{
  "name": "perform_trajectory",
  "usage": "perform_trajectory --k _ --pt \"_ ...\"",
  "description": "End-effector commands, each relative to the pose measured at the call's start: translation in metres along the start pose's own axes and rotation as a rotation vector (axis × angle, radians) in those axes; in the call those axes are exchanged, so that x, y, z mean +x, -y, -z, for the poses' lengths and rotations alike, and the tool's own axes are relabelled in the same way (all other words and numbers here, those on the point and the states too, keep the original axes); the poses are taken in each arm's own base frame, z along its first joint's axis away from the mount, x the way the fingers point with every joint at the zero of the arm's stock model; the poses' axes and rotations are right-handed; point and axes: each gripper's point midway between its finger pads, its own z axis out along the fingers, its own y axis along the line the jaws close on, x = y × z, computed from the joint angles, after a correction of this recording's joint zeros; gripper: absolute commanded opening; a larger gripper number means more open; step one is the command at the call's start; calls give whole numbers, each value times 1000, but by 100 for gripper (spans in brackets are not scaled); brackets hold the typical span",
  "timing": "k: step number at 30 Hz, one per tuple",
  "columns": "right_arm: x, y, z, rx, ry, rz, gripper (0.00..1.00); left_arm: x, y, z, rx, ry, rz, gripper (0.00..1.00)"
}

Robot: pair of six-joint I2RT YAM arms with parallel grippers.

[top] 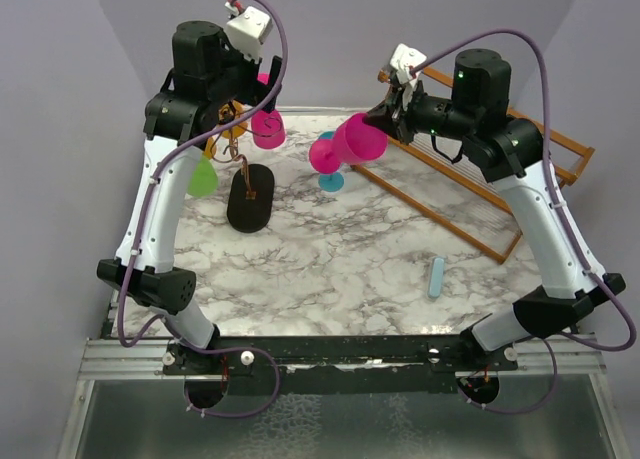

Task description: Place the wine glass upside down on the wine glass rack

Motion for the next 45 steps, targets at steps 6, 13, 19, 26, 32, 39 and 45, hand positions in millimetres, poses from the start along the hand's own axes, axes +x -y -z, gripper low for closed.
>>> perform_trajectory --k 6,13,19,26,32,39,45 --pt "-43 50 27 306 76 -54 1 -28 59 9 293 147 243 99" --pt "-50 45 26 290 119 -163 1 -23 101 9 526 117 443 94" --pt "-53 42 29 261 136 -172 1 -11 118 9 618 79 532 80" --pt "-52 42 29 242 144 -183 1 4 122 7 667 35 637 64" --pt "-52 43 28 227 152 -189 1 12 133 8 742 3 727 47" --pt "-47 43 26 208 151 -200 1 21 146 7 837 -41 846 43" --pt "-44 43 25 200 149 -202 1 26 150 5 862 -61 884 31"
